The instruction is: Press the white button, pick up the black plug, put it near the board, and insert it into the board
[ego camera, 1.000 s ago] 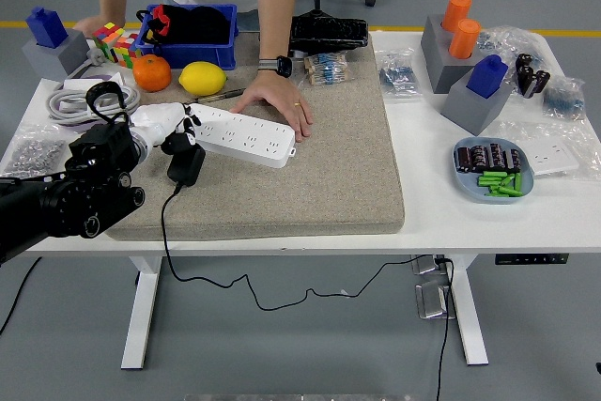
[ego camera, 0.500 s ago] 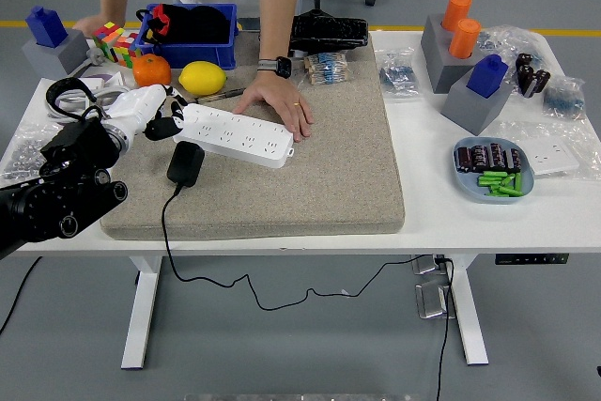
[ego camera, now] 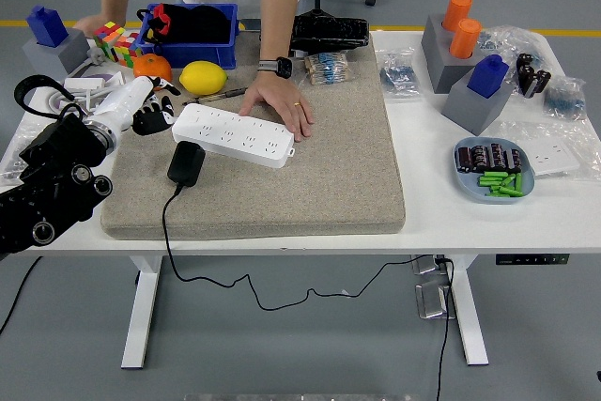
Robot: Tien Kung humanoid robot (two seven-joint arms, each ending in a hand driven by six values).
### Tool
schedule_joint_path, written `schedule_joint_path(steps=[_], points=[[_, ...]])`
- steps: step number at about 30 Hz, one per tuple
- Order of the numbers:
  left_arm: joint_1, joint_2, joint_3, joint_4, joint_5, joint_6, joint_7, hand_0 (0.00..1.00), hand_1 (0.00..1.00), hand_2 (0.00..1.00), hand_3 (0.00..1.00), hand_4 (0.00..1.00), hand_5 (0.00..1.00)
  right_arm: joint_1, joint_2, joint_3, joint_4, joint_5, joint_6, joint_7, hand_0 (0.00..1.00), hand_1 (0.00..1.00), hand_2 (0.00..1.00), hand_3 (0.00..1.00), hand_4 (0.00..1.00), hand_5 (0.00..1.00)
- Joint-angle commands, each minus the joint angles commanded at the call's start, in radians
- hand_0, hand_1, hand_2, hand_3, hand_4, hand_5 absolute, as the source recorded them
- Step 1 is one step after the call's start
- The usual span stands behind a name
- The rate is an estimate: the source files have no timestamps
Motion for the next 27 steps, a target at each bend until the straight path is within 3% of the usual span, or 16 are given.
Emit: schedule_joint_path(steps=[5,6,17,18,23,24,27], points=[[0.049,0.006,-0.063,-0.057,0.001,0.023,0.0,0.792,0.843,0.825,0.874,0.998,0.512,-0.001,0.002,0.0,0.002,0.0,0.0,0.001,0.694,0.598,0.588,0.591,0.708,0.276],[0.059,0.008,-0.071,-0.071,0.003,0.024,0.006,0.865,0.905,0.92,0.923,0.998,0.651,-0.002,0.002,0.0,0.002,-0.001,0.0,0.001,0.694,0.598,0.587,0.589,0.708,0.275],[0.171,0.016,-0.124,-0.192,0.036,0.056,0.082,0.858,0.898,0.912,0.921,0.998,0.695,-0.007,0.001,-0.004,0.001,-0.003,0.001,0.003,0.694,0.597,0.587,0.59,0.709,0.275],[0.18,0.014,-0.124,-0.2,0.056,0.066,0.087,0.858,0.896,0.892,0.913,0.998,0.763,-0.008,0.001,-0.004,0.001,-0.004,0.0,0.003,0.694,0.598,0.587,0.59,0.71,0.274],[0.206,-0.001,-0.11,-0.209,0.164,0.106,0.124,0.858,0.896,0.892,0.913,0.998,0.763,-0.01,0.003,-0.003,0.002,-0.006,0.0,0.006,0.694,0.598,0.587,0.59,0.71,0.274],[0.209,-0.004,-0.108,-0.21,0.175,0.111,0.129,0.842,0.821,0.806,0.885,0.998,0.615,-0.01,0.003,-0.002,0.002,-0.005,-0.001,0.006,0.695,0.598,0.586,0.59,0.711,0.274],[0.223,-0.017,-0.104,-0.211,0.2,0.131,0.146,0.842,0.821,0.806,0.885,0.998,0.615,-0.012,0.005,-0.001,0.003,-0.005,0.0,0.007,0.695,0.598,0.586,0.59,0.711,0.274]])
